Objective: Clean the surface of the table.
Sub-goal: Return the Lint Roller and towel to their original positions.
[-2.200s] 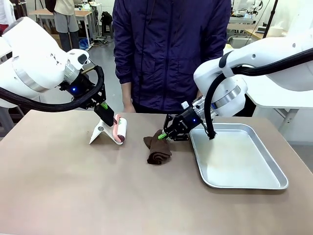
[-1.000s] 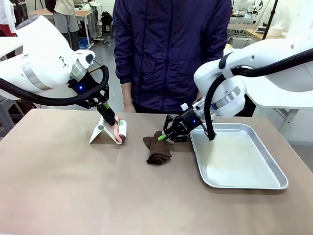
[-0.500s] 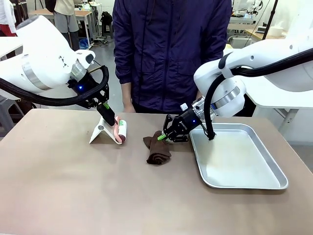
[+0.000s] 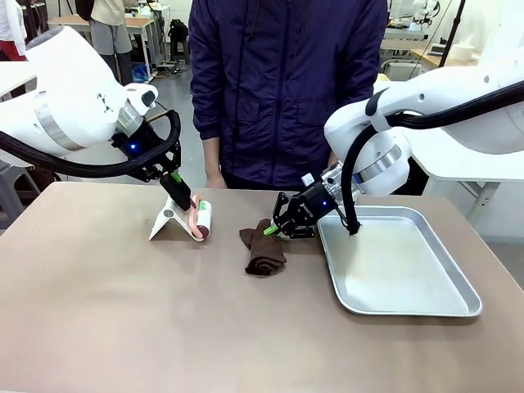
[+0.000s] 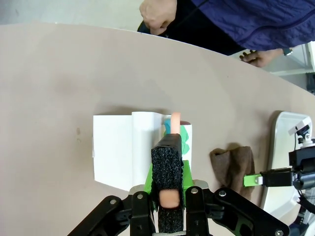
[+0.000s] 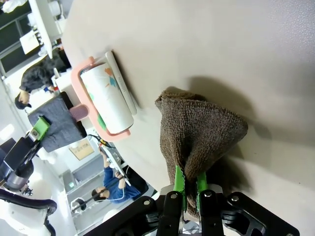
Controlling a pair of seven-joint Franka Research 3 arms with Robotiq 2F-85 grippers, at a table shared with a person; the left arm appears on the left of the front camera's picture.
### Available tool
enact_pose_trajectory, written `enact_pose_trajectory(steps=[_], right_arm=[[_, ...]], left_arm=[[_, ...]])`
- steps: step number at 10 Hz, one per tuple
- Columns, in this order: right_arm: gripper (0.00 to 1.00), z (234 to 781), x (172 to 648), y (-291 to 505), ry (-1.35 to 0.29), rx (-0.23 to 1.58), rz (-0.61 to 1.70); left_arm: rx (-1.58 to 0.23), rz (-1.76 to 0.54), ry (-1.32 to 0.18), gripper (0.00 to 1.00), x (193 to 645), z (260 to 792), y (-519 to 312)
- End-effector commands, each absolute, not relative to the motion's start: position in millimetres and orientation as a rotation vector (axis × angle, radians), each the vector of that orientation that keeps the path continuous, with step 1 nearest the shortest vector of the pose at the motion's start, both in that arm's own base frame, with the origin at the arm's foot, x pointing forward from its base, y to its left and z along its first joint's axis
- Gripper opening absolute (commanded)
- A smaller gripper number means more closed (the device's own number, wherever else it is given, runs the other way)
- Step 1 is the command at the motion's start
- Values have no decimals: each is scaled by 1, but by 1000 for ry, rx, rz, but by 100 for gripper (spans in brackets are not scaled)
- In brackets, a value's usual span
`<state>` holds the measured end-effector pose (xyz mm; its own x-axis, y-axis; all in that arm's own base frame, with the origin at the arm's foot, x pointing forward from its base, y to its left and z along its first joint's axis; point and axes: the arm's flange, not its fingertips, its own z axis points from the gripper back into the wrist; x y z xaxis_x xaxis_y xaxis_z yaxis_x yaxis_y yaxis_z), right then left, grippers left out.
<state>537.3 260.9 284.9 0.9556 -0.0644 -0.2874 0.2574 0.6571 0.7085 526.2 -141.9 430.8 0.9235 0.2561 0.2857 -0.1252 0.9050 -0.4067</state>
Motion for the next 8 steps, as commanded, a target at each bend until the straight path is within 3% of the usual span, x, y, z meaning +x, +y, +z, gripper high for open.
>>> enact_pose_trajectory(steps=[1,4,5,6,7,8], right_arm=[[10,287,543,265,260,841,-182],[10,284,544,266,268,842,-183],[52,285,544,266,273,850,-186],[70,284,544,266,278,844,-185],[100,284,544,266,281,844,-186],[100,283,545,264,283,846,-192]], left_arm=[[-350,185,-353,22,531,427,-129],[-345,188,-348,24,532,425,-128],[-343,192,-347,74,533,425,-127],[-342,201,-350,83,532,426,-127],[-339,208,-359,100,532,427,-125],[-339,219,-367,100,531,428,-123]])
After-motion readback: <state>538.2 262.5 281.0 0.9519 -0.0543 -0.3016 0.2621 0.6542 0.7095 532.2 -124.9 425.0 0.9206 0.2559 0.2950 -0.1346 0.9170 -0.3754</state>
